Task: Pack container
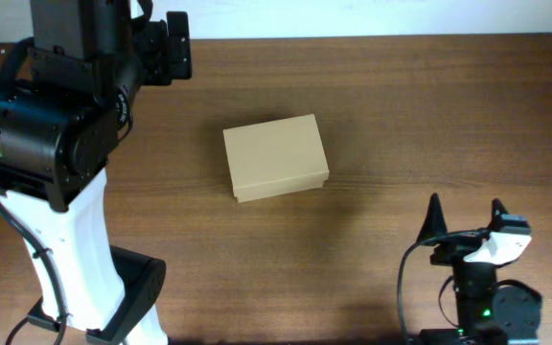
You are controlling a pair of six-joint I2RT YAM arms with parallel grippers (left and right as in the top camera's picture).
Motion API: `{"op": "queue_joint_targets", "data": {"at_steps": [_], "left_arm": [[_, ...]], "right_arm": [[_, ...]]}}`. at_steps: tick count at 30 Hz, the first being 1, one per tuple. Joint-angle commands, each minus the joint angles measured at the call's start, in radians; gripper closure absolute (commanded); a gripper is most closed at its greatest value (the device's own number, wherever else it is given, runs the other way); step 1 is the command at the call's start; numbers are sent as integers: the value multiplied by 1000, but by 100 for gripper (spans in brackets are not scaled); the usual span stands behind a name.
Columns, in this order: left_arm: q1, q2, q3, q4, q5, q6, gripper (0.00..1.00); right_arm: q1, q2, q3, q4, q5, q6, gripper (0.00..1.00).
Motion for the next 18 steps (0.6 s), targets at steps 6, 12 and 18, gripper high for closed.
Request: {"op": "queue_joint_targets", "data": {"at_steps": [6,12,18], "left_arm": [[5,-9,9,-2,-14,2,0],[5,-9,9,-2,-14,2,0],[5,-9,9,-2,-14,2,0]], "right_arm": [[-7,-119,-134,45,-18,-1,1],[-6,-119,-175,44,-18,-1,1],[-6,-119,-176,-61,-17,-1,1]]}}
